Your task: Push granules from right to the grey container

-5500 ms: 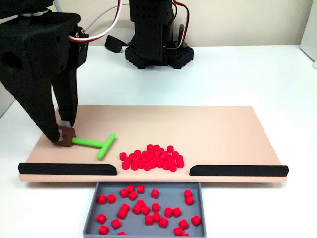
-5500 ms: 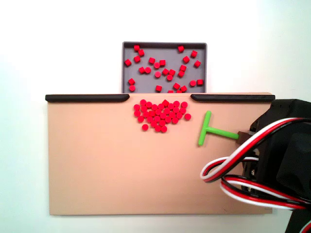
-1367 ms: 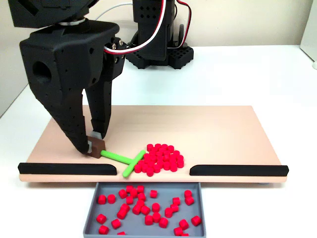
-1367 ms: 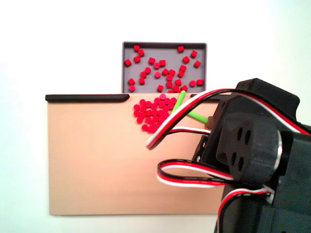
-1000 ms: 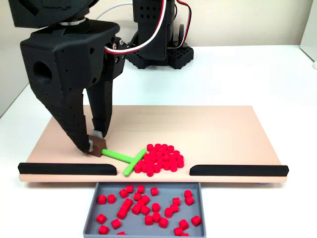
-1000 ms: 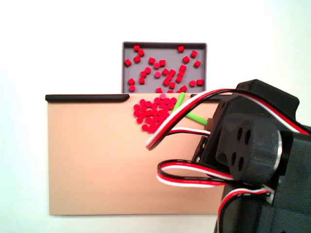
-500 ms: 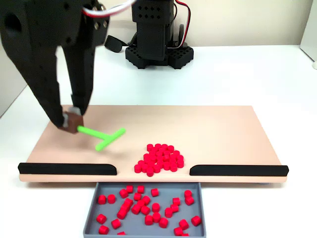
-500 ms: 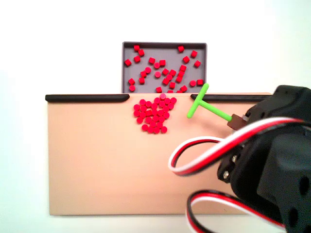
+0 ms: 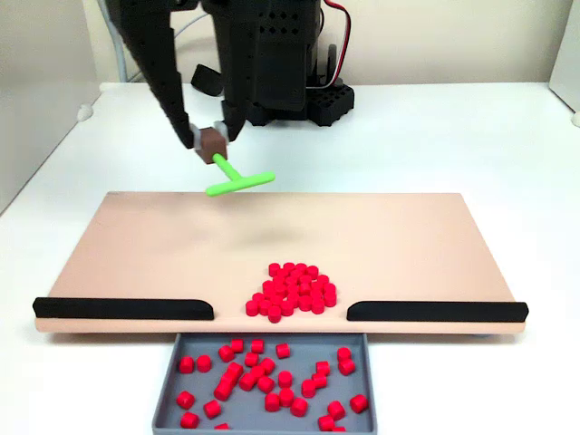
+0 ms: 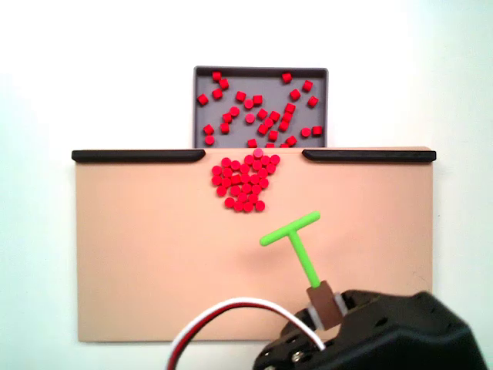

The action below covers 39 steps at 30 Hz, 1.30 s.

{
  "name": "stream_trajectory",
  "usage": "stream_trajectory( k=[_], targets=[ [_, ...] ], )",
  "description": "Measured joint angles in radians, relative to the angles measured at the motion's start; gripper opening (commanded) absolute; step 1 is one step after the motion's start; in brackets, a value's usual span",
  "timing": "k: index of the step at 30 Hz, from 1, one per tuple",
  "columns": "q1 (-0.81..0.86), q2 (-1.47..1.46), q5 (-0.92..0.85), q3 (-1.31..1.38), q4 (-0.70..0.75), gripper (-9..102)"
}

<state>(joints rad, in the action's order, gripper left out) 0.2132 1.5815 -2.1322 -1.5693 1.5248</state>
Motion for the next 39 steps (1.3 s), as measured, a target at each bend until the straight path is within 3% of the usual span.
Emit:
stream_trajectory(
  k=[7,12,39],
  targets=[
    [-0.103,0.143,0.43,-0.118,0.0,0],
    [-0.179,0.172,0.592,-0.118,0.0,0],
    [-0.173,0.138,0.588,-0.118,0.0,0]
  ],
)
